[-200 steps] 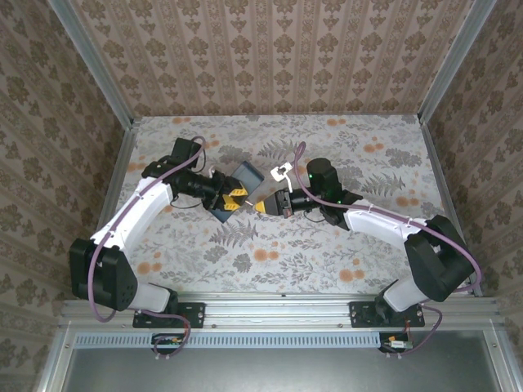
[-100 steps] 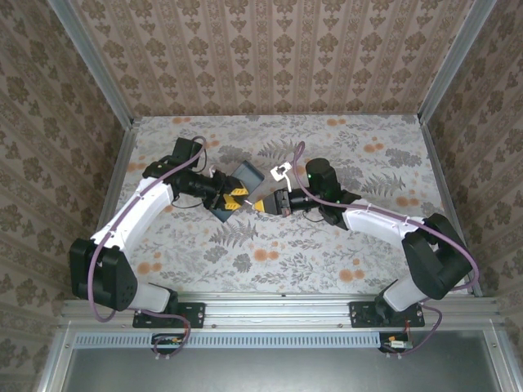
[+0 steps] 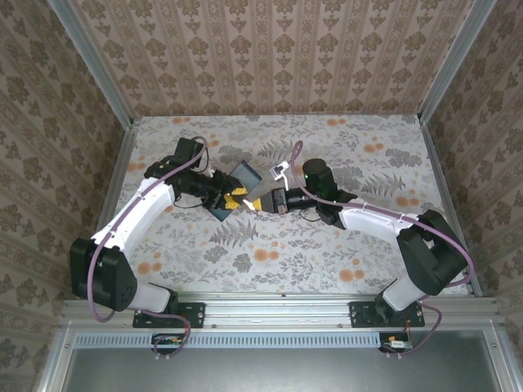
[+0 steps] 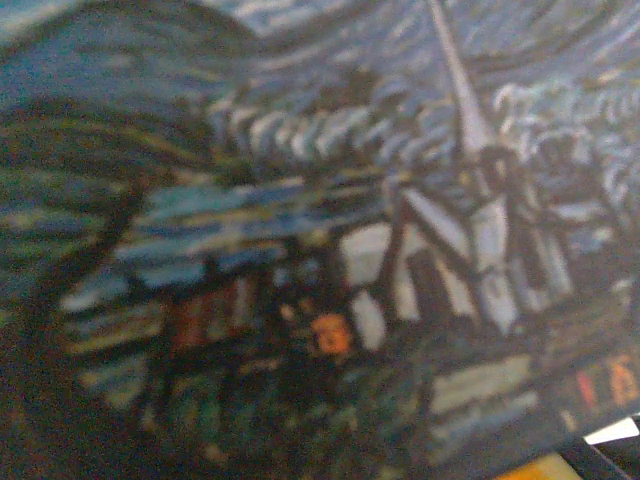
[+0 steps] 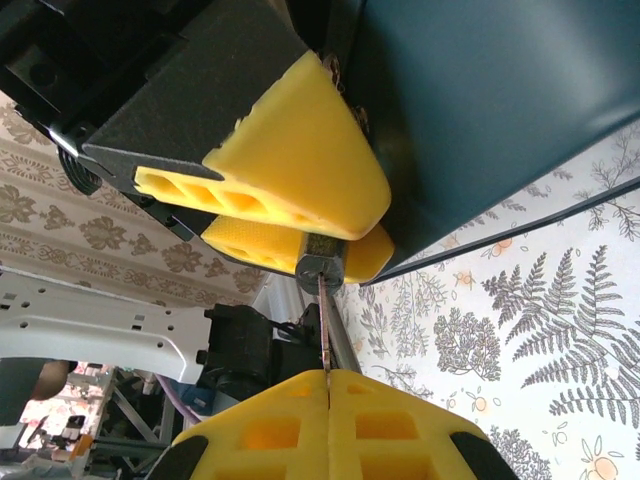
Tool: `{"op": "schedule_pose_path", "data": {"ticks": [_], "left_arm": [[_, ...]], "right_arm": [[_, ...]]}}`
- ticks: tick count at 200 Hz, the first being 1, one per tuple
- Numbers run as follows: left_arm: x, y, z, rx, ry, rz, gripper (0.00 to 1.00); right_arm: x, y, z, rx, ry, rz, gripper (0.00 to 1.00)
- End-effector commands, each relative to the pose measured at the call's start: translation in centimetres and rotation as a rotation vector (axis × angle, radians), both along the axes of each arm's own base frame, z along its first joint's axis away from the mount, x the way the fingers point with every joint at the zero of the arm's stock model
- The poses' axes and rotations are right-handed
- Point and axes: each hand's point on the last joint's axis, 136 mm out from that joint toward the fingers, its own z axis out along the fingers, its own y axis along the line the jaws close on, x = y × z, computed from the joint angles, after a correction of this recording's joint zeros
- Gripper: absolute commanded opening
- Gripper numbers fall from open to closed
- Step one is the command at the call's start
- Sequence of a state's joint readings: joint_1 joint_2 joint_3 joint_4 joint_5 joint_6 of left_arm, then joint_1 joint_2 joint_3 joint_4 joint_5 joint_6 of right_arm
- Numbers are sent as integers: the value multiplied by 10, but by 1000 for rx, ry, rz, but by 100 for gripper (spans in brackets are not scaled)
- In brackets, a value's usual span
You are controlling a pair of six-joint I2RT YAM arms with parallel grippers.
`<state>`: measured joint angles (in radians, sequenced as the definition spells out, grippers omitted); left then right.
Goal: Unlock the padlock with the key
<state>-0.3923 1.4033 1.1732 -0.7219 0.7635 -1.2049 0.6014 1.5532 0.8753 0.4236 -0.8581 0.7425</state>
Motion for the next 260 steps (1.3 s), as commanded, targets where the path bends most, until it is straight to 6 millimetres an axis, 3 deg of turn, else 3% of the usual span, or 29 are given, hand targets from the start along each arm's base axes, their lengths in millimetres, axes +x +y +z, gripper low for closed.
{"op": "schedule_pose_path", "data": {"ticks": [1,85,110,167,229,260], "left_arm": [[-4,-10,13,-46,-20,-23,0],[-17,3,0,46,2,-71,0],[-14,0,0,36,4,-58,0],[-8,-3,2,16,15,-18,0],[-5,-5,3,-4,21,16,0],[-3,-6,2,-7,23,33,0]], "right_arm": [[11,10,21,43,-62,-45,0],[20,3,19,62,-44,-102,0],[20,7,28,71,-80,-99,0],[19,16,28,58,-104,-98,0],[31,18,25,103,-76,-159,0],[31,29,37,161,-92,-142,0]]}}
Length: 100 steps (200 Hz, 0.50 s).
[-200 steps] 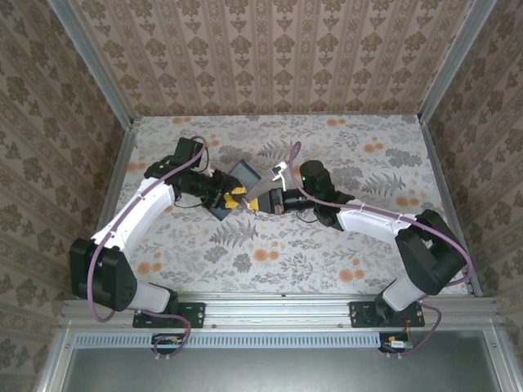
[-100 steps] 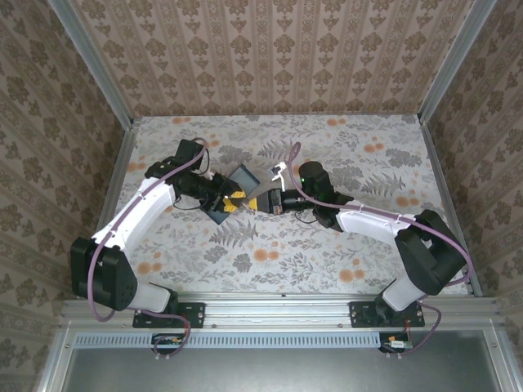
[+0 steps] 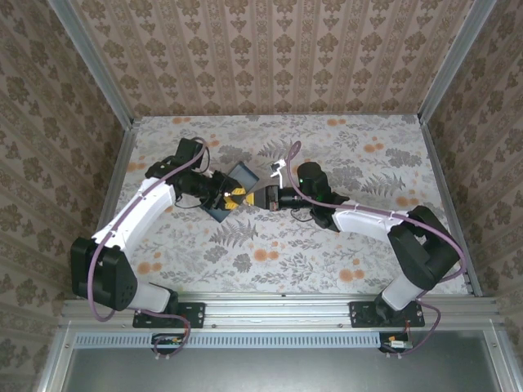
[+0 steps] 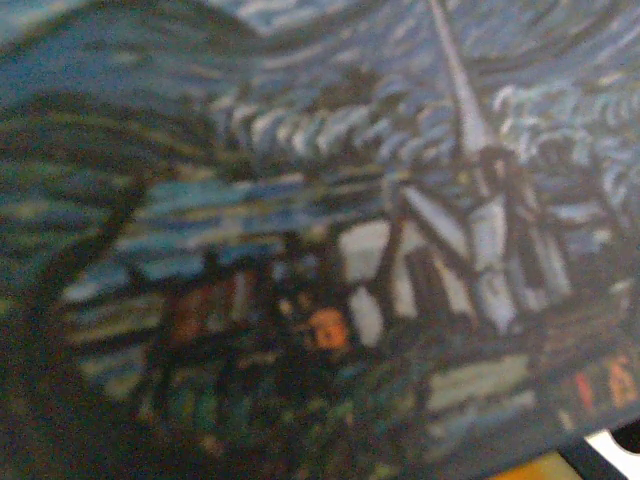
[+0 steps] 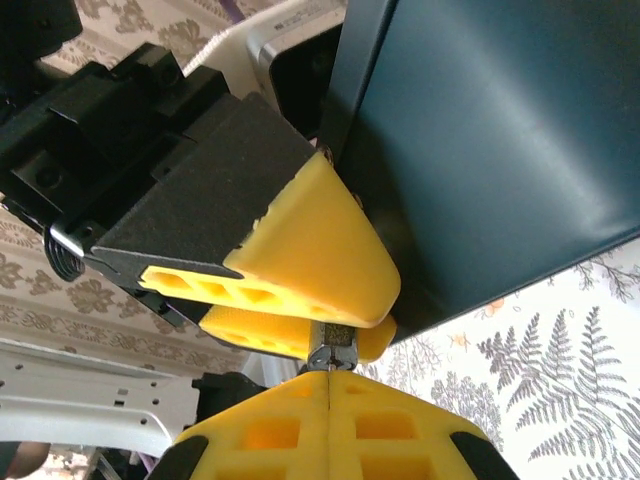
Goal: Unlock the padlock with the key
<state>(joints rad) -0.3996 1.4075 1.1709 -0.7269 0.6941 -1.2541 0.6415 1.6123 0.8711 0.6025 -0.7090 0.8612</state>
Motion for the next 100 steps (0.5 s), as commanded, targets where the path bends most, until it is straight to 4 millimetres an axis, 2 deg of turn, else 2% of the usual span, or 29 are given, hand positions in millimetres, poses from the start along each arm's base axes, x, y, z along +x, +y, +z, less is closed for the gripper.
{"op": "schedule_pose_path", "data": {"ticks": [1,28,48,65,83,100], "left_arm": [[-7,-11,11,-62,-2,-23,0],[-6,-12,15,-68,-9,-23,0],[-5,-10,13,-64,-5,4,0],[-2,-1,11,-53,-3,48,0],[-3,16,7,-5,9,80,0],[-5,27,3,17,27,106,0]], "right_arm": [[8,15,35,105,-97,-16,0],[11,18,31,85,-95,-21,0],[12,21,35,89,-99,-15,0],[10,15,33,65,-114,-22,10],[7,-2,24,-24,-162,-45,29],[7,-20,15,-139,-225,-54,42]]}}
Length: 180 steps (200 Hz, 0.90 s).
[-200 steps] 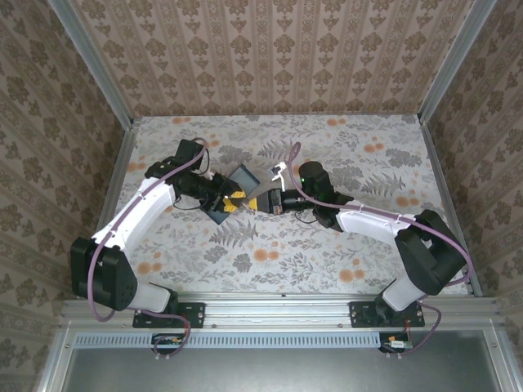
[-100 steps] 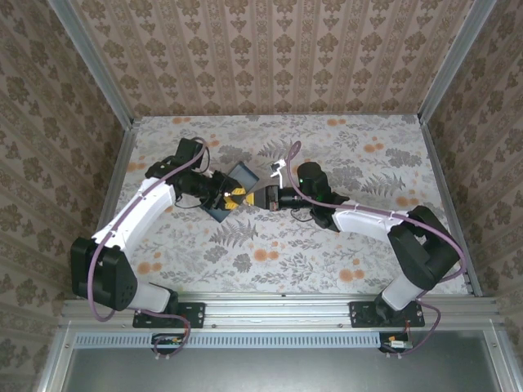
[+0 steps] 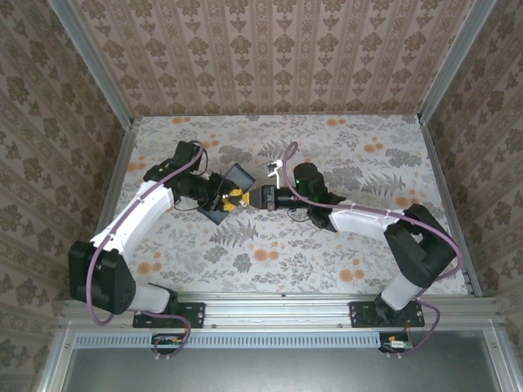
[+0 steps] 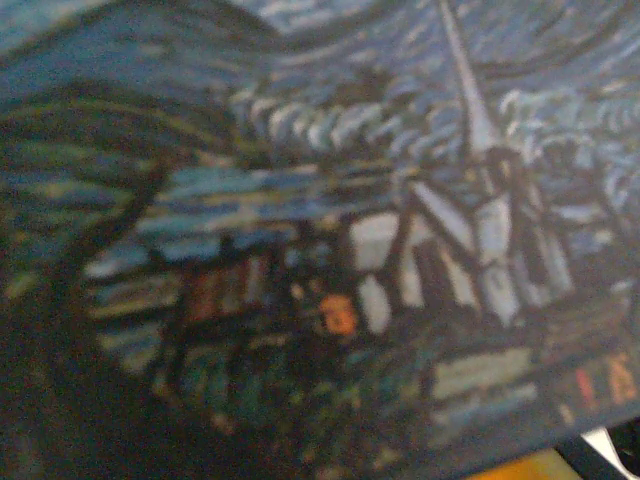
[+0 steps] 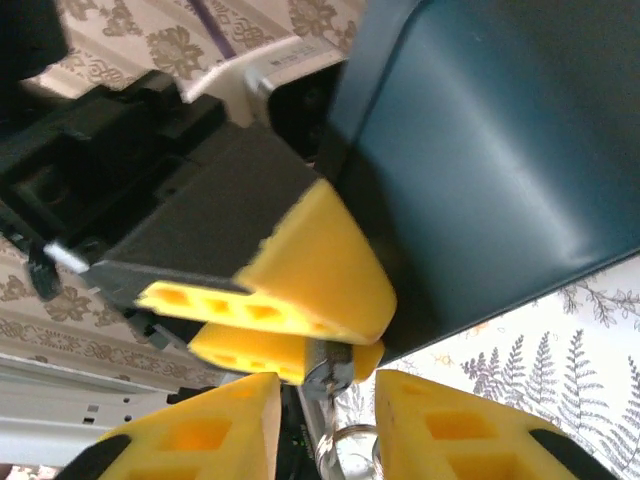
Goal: Unlock the padlock with the key
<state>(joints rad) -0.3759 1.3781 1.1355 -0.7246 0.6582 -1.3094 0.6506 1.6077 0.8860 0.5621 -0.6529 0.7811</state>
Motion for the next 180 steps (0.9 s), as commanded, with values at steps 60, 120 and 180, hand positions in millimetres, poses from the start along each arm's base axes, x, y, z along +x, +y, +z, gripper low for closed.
{"op": "schedule_pose_path", "data": {"ticks": [60,120,180], "left_arm": [[-9,26,14,23,11,40,0],[-14,27,15,34,33,16,0],[-12,24,12,16,37,11,0]], "right_arm": [[-12,-37,5,-345,-608,32,49],[-8,-3,2,-516,-1150,-38,44],[-13,20,-1,-633,-1363,-60,41]]}}
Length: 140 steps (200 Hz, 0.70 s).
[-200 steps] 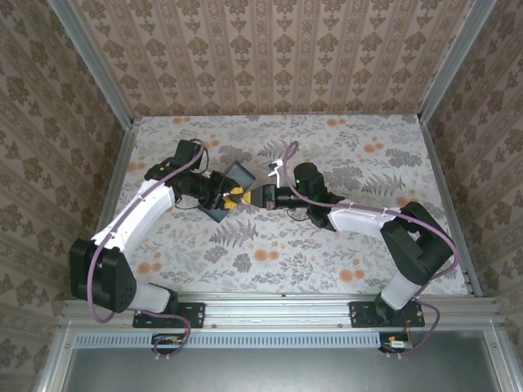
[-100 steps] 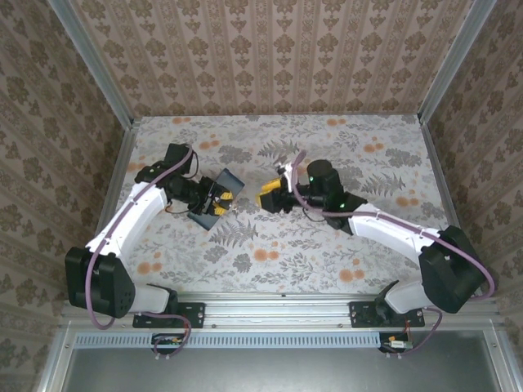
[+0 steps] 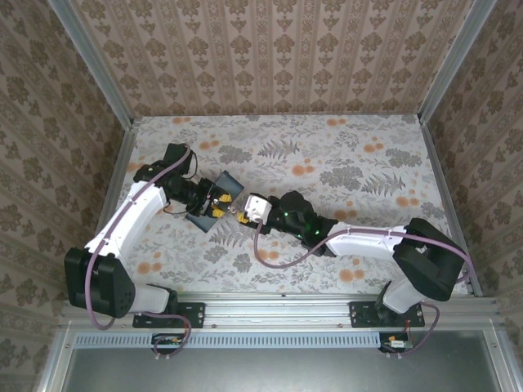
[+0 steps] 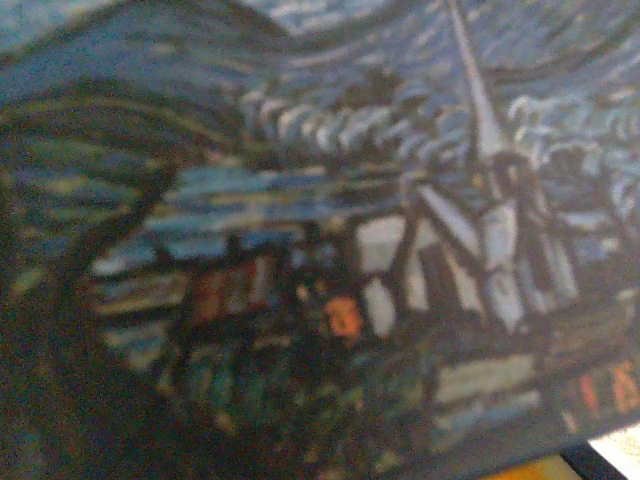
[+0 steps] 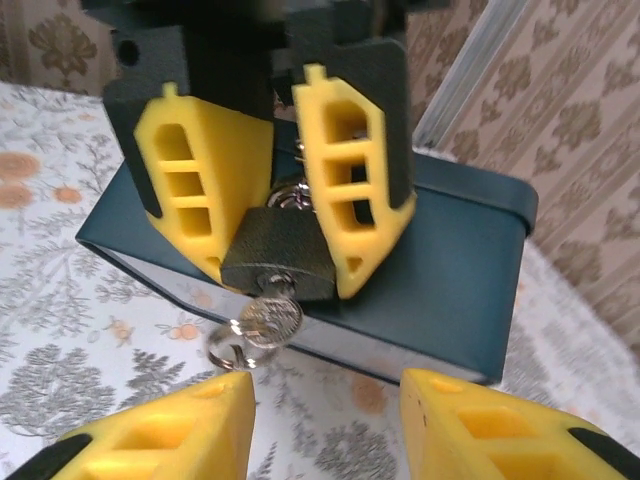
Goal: Unlock the padlock with the key
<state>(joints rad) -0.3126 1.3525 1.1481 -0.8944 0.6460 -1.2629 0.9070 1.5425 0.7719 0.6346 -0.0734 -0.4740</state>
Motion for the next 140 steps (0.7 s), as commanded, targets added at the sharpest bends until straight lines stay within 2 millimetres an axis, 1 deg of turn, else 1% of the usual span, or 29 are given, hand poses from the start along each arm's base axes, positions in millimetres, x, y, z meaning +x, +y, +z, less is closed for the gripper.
{"op": "schedule_pose_path", "data": {"ticks": [1,19,45,64,122,140], "left_arm": [[4,-5,17,-45,-52,-24,0],[6,-6,18,-49,-56,-25,0],[7,-7,17,-54,-55,-26,0],[6,-6,17,-53,-54,-27,0],[7,-7,16,-48,-53,-26,0],[8,-8,16,-47,-53,-28,0]], "right_arm": [[9,3,12,-28,-152,-42,41],[4,8,12,-36,-152,-22,40],[5,11,8,-55,-167,-25,39],[8,12,12,-40,-195,-46,34],[6,19,19,-30,-222,-37,33],[5,20,21,-27,-230,-35,30]]}}
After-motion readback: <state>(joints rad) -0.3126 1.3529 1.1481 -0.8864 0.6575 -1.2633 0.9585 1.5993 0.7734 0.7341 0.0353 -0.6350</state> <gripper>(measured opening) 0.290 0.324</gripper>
